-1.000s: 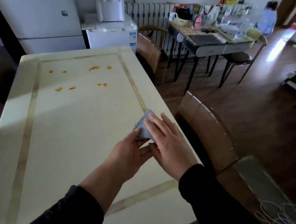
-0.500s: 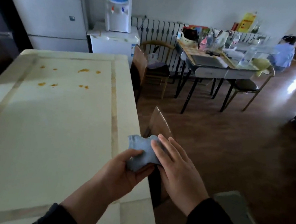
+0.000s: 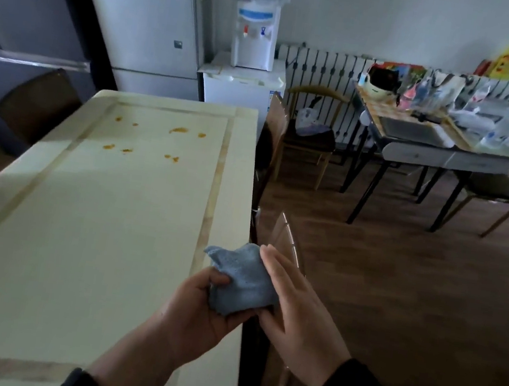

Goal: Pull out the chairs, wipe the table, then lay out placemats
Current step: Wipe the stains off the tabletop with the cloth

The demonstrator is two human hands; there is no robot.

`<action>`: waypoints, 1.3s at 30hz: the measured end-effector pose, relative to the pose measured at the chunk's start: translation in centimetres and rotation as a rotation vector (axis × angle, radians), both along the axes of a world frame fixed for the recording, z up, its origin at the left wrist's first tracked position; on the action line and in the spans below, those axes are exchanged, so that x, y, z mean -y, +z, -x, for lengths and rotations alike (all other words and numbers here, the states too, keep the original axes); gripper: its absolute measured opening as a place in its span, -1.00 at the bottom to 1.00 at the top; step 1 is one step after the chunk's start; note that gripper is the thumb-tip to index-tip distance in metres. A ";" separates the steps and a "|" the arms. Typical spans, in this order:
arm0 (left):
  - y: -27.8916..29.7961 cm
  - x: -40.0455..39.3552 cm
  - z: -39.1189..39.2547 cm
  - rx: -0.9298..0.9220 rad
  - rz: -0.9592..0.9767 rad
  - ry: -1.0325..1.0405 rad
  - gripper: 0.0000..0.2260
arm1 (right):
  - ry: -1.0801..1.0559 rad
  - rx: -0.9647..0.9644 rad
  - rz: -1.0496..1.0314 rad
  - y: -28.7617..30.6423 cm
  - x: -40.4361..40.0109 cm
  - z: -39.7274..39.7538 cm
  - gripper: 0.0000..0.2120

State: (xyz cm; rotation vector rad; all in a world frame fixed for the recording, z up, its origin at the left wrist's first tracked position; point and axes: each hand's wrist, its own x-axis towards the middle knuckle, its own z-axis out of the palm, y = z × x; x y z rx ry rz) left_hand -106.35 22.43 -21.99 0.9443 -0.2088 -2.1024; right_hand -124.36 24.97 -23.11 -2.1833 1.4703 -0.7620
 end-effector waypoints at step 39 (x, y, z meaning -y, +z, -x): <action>2.4 27.6 13.7 0.042 0.226 0.686 -0.73 | 0.647 -0.140 0.215 4.2 40.8 11.6 -0.29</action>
